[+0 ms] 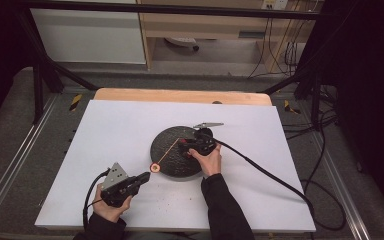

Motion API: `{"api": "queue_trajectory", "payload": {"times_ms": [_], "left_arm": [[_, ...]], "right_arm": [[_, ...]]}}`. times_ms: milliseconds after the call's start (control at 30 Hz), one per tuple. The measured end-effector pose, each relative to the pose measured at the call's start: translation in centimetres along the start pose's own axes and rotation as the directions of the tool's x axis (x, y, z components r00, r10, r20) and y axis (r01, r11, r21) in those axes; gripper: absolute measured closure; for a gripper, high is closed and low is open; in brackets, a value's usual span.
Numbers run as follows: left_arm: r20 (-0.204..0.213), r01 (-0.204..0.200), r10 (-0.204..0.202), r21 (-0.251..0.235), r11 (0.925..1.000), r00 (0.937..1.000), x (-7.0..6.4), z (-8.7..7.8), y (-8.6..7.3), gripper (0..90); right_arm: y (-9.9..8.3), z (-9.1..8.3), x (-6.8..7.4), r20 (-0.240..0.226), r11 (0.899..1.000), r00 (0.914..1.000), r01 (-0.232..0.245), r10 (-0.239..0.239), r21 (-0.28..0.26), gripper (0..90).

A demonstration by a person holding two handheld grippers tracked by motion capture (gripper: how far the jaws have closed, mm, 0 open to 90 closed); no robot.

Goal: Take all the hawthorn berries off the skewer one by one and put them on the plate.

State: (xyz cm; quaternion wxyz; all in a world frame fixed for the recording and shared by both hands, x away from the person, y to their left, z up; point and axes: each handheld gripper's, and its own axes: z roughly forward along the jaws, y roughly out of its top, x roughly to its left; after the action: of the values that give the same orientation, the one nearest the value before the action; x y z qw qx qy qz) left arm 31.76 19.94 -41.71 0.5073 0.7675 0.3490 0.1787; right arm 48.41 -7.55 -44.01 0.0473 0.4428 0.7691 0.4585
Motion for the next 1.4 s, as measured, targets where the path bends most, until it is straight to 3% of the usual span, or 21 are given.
{"api": "queue_trajectory", "payload": {"times_ms": [300,433,533,733,933,1400], "left_arm": [[0.0,-0.001,0.001,0.003,1.0,1.0,0.0,0.0,0.0,88.3],[0.0,0.001,-0.001,0.003,1.0,1.0,0.0,0.0,0.0,88.3],[-0.002,0.0,0.0,0.004,1.0,1.0,0.0,0.0,0.0,88.3],[-0.004,-0.002,0.002,0.005,1.0,1.0,0.0,0.1,0.0,88.3],[-0.007,-0.004,0.004,0.007,1.0,1.0,0.0,0.2,0.0,88.3],[-0.009,-0.011,0.011,0.011,0.9999,0.9999,-0.2,0.3,-0.1,88.3]], "right_arm": [[-0.6,0.6,0.0,0.015,1.0,0.9997,0.02,-0.021,0.022,59.4],[-0.4,0.3,0.2,0.019,0.999,0.9994,0.029,-0.03,0.013,54.1],[0.0,-0.6,0.5,0.019,0.999,0.9988,0.044,-0.044,-0.003,47.7],[0.6,-2.9,1.7,-0.008,0.997,0.9979,0.064,-0.065,-0.049,25.7],[0.4,-4.7,3.2,-0.039,0.996,0.996,0.078,-0.08,-0.039,7.0],[-1.6,-6.7,6.1,-0.118,0.995,0.99,0.069,-0.078,-0.076,3.8]]}}
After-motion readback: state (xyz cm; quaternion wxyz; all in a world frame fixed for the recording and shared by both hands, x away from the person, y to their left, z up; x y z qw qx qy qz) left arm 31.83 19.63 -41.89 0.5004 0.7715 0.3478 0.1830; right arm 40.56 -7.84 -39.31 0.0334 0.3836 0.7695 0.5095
